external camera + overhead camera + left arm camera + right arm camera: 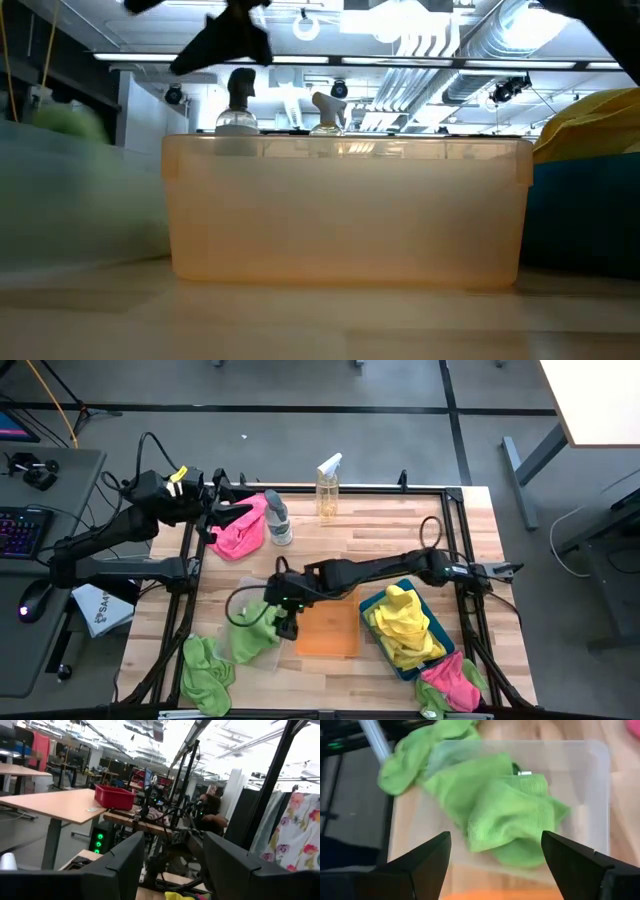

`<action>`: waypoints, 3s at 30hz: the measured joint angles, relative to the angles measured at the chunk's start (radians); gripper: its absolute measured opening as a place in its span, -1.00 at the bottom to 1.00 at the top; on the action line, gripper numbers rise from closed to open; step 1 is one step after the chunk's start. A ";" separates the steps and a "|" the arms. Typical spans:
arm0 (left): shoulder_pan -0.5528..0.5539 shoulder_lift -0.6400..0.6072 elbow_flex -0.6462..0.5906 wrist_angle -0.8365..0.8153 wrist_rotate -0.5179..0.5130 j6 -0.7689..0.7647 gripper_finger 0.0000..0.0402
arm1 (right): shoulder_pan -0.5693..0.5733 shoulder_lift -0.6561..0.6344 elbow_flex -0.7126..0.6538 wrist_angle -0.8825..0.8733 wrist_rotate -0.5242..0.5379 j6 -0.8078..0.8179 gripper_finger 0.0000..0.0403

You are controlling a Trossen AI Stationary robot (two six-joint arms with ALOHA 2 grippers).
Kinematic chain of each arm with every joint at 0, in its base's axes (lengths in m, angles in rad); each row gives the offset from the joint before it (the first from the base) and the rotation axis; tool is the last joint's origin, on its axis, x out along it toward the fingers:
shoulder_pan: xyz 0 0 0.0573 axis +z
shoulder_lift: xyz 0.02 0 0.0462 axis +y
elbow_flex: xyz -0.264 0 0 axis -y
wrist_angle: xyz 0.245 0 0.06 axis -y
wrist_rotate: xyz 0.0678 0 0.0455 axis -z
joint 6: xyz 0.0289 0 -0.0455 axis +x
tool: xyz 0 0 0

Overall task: Sort microfiber towel by color & place in baskets
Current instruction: Put the bottom pink microfiber cloth into the orange bin

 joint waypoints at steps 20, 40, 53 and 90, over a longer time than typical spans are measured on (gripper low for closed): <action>0.000 0.032 0.000 -0.090 0.000 -0.026 -0.06 | 0.521 -0.824 -0.920 -0.268 0.148 0.963 0.52; -0.014 0.130 0.000 -0.053 -0.001 -0.064 -0.06 | 0.787 -0.810 -1.266 -0.101 -0.162 1.835 0.52; -0.046 0.129 0.000 -0.054 -0.001 -0.054 -0.06 | 0.789 -0.771 -1.335 -0.027 -0.161 1.812 -0.46; -0.046 0.016 0.000 0.350 0.058 -0.264 -0.06 | 0.322 -0.732 -0.441 -0.199 0.467 0.297 -1.00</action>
